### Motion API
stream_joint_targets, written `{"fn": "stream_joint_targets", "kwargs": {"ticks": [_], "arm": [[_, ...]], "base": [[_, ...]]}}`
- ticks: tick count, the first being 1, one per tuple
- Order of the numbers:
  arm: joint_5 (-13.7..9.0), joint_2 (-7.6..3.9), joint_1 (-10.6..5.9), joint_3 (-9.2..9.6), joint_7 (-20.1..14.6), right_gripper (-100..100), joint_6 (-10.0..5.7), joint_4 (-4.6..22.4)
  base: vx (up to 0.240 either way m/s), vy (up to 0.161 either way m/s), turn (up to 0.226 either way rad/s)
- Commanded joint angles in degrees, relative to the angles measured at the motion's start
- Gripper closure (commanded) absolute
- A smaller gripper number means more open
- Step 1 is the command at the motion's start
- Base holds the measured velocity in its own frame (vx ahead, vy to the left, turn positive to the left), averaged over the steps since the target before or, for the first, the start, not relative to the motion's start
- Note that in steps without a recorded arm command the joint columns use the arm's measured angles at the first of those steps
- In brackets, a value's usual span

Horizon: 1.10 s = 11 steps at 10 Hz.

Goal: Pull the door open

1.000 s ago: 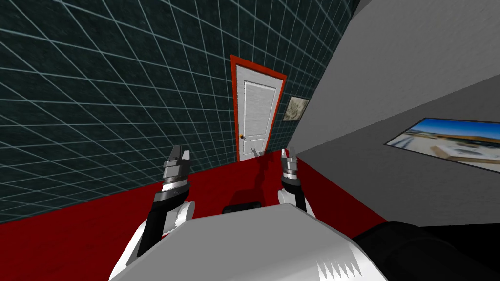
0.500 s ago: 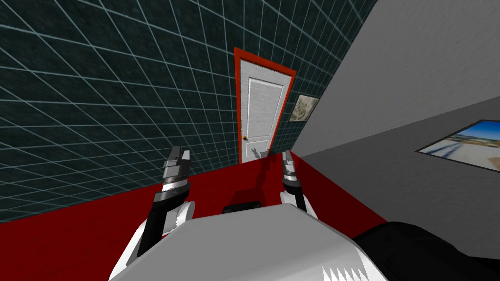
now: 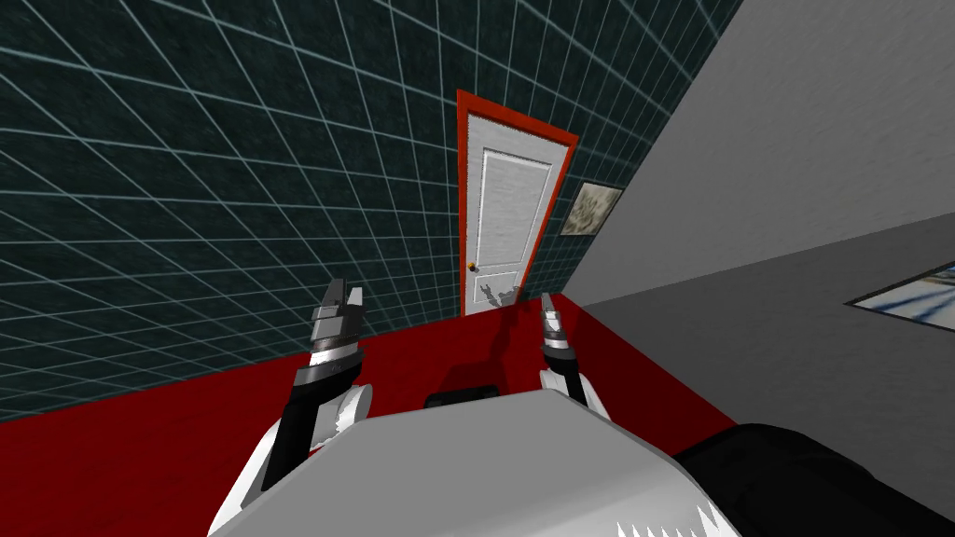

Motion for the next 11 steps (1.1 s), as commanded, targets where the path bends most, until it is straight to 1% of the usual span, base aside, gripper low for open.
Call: {"fn": "stream_joint_targets", "kwargs": {"ticks": [1,2,3,8,9,11], "arm": [[1.17,-0.18,-0.19,-0.91,1.29,-100,-0.89,1.84],[1.82,-0.29,-0.28,-1.45,1.95,-100,-1.28,2.78],[3.12,-0.52,-0.46,-2.53,3.26,-100,-2.06,4.67],[6.54,-0.9,-0.94,-5.37,6.71,-100,-4.11,9.62],[7.92,-1.03,-1.13,-6.52,8.11,-100,-4.94,11.63],[9.34,-1.05,-1.33,-7.7,9.55,-100,-5.8,13.69]], "base": [[0.142,0.054,0.049],[0.111,0.043,0.044],[0.139,0.041,0.105],[0.114,0.024,0.061],[0.133,0.032,0.094],[0.132,0.036,0.082]]}}
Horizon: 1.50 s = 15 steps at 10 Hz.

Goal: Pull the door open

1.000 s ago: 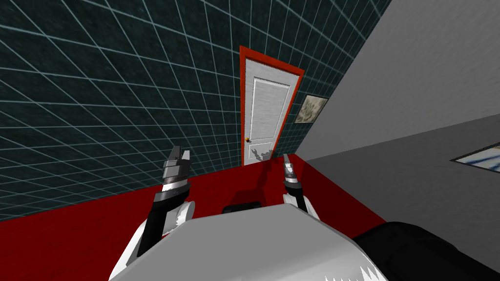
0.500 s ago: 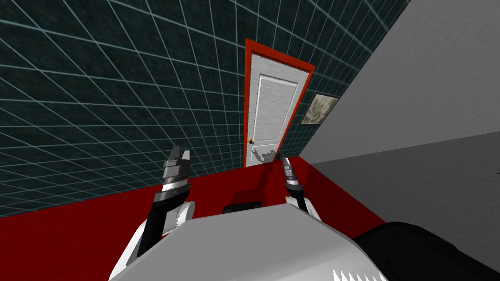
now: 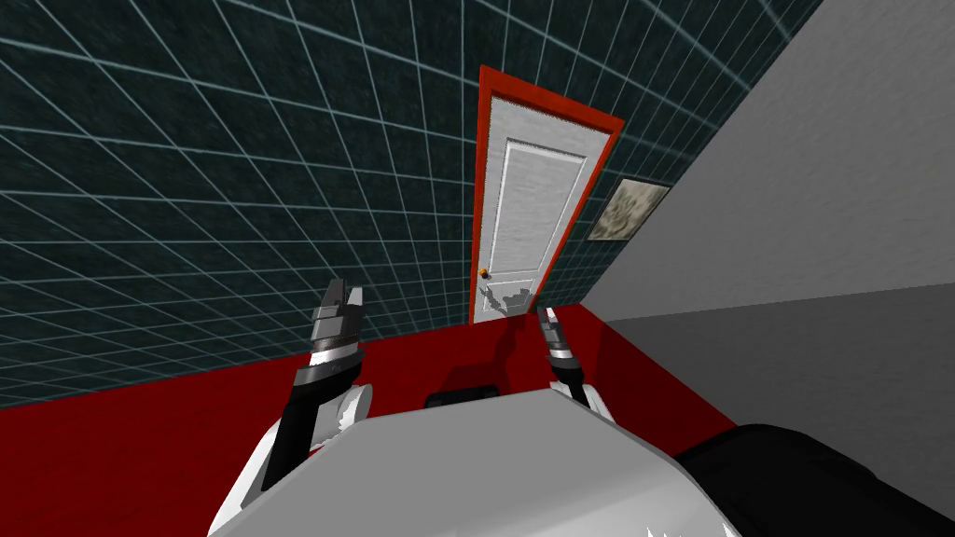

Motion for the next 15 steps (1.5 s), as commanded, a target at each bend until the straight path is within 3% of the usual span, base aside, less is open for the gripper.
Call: {"fn": "stream_joint_targets", "kwargs": {"ticks": [1,8,15], "arm": [[1.91,-0.11,-0.17,-1.59,1.83,-100,-0.85,2.27],[6.9,0.1,-0.87,-5.73,6.87,-100,-3.84,9.5],[13.06,1.08,-1.73,-10.84,13.09,-100,-7.55,18.43]], "base": [[0.142,0.04,0.091],[0.119,0.021,0.062],[0.131,0.02,0.078]]}}
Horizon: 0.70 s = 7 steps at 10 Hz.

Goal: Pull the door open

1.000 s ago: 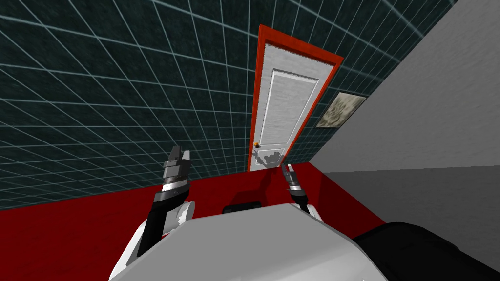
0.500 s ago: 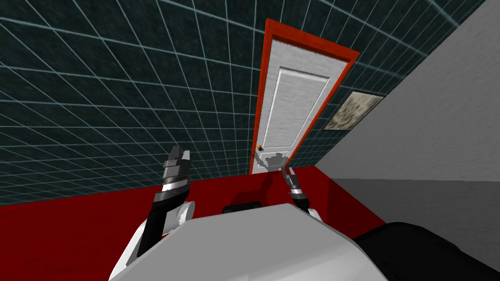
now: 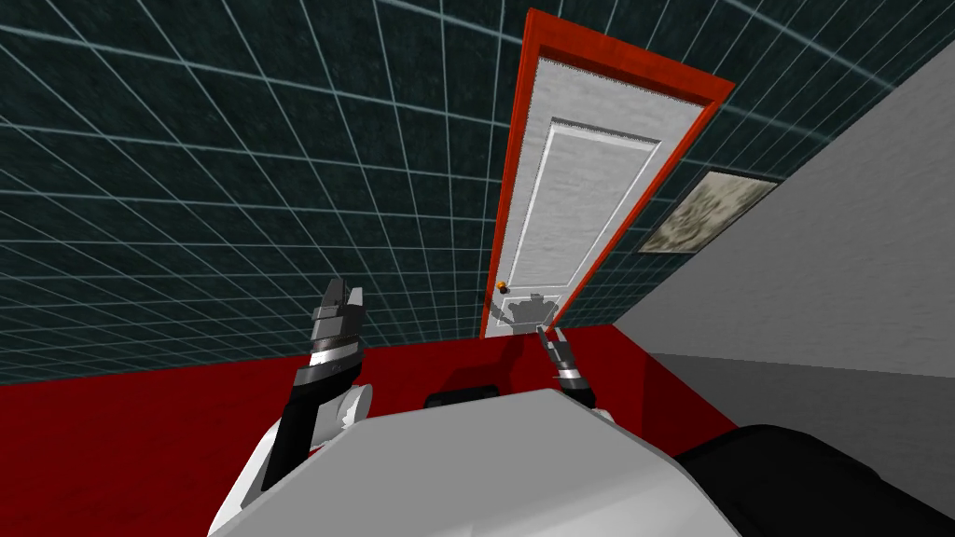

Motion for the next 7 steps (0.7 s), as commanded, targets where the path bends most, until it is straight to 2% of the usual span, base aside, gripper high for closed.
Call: {"fn": "stream_joint_targets", "kwargs": {"ticks": [1,2,5,7], "arm": [[1.93,0.59,-0.21,-1.37,1.96,-100,-0.86,2.32],[1.93,0.59,-0.21,-1.37,1.96,-100,-0.86,2.32],[5.58,1.71,-0.73,-4.41,5.65,-100,-3.06,7.61],[7.27,2.35,-0.96,-5.81,7.35,-100,-4.07,10.06]], "base": [[0.174,0.006,0.145],[0.127,0.003,-0.021],[0.159,0.009,0.103],[0.176,-0.001,0.06]]}}
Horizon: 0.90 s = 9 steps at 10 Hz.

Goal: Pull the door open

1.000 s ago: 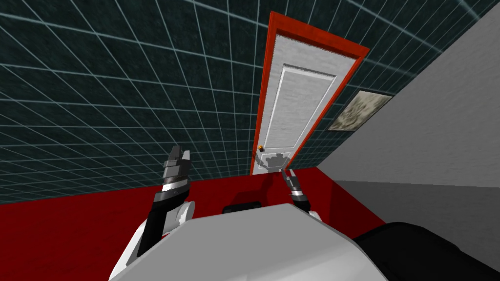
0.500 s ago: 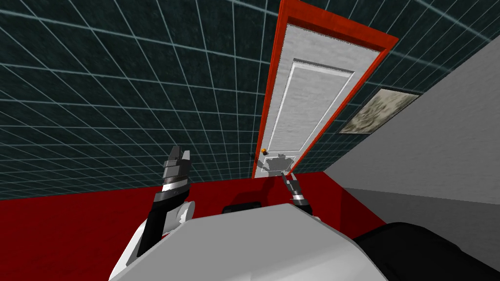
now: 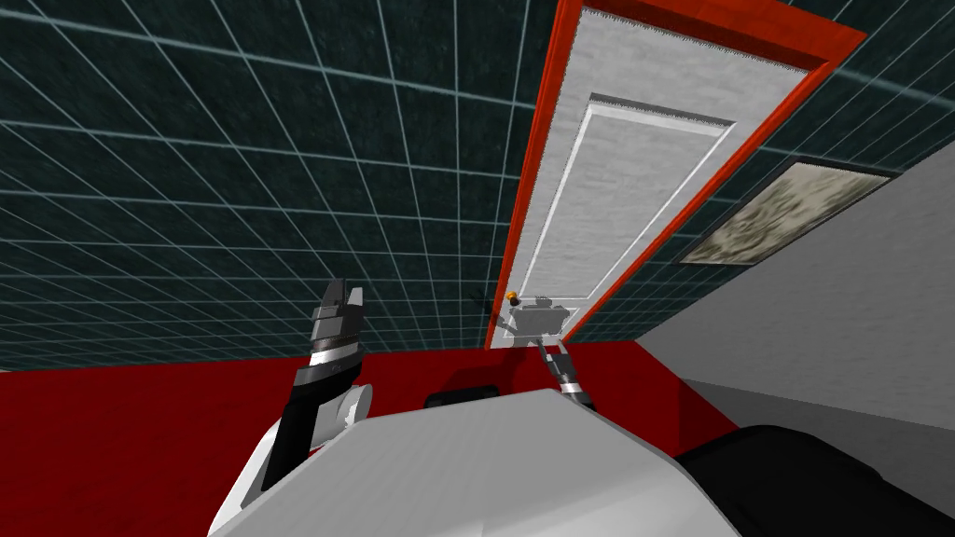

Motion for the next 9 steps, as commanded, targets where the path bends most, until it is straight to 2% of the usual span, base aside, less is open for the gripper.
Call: {"fn": "stream_joint_targets", "kwargs": {"ticks": [1,7,9], "arm": [[1.16,0.47,-0.18,-0.95,1.26,-100,-0.69,1.67],[5.61,2.84,-0.8,-4.64,5.74,-100,-3.36,8.11],[7.29,4.09,-1.04,-6.04,7.44,-100,-4.37,10.55]], "base": [[0.148,-0.007,0.061],[0.154,-0.009,0.064],[0.162,-0.038,0.076]]}}
